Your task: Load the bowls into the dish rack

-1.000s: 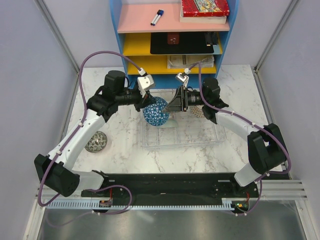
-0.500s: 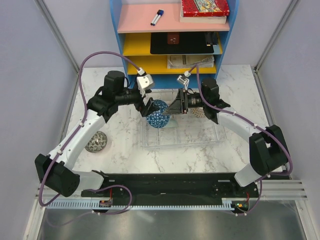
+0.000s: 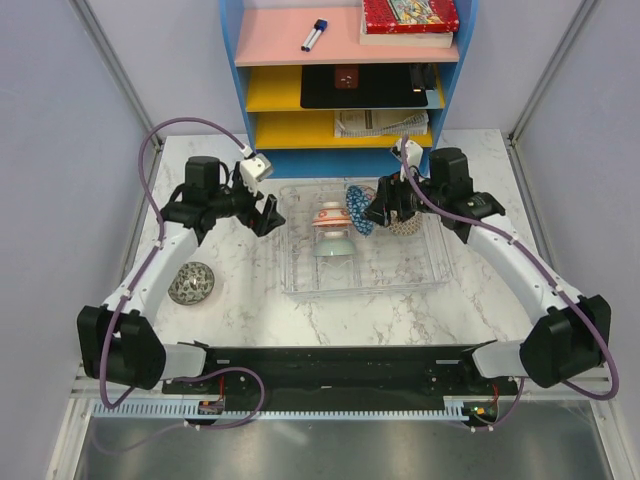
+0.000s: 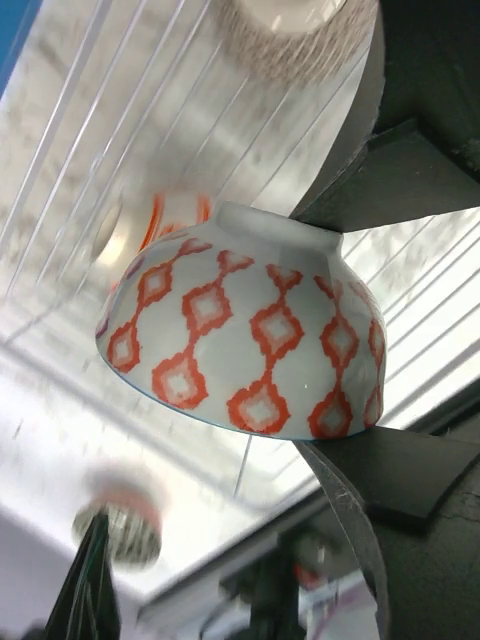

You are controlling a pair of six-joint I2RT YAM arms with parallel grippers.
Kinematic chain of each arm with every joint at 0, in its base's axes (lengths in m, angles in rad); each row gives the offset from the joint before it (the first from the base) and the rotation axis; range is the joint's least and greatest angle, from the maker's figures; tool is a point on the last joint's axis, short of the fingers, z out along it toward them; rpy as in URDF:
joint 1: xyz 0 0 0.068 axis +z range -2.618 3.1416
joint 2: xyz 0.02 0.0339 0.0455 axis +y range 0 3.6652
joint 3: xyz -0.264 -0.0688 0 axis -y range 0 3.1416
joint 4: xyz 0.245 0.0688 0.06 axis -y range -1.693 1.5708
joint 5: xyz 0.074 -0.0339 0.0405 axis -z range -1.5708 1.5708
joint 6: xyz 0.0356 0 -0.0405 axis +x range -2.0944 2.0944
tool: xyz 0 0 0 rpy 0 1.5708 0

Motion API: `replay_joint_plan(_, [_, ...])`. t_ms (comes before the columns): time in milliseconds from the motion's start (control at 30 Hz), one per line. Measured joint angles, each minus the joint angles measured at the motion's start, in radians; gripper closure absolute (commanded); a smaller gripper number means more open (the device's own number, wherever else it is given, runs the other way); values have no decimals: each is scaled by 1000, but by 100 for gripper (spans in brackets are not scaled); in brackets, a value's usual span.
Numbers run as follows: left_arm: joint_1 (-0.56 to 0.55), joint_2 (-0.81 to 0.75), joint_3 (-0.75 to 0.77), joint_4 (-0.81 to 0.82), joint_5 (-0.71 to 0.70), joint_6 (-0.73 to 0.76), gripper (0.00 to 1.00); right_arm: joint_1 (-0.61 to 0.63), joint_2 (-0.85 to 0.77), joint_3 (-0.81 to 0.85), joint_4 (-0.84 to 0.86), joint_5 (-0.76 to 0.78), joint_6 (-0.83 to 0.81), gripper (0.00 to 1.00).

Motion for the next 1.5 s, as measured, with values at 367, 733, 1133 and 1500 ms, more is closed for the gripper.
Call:
replay_joint_plan(367, [0,47,-51,40,-2,-16,0,5,-77,-1,-273,451,-304,100])
replay_joint_plan(733, [0,184,-29,81,-37,-23,0,51,-46,-21,-343,682,-389,100])
replay_joint_plan(1133, [-3,306,47,130,-132,-38,0,174,89,-35,-341,876,-407,100])
replay_joint_plan(1500, [-3,368,92,133,-158,-38,0,241,171,-35,-361,971,-412,100])
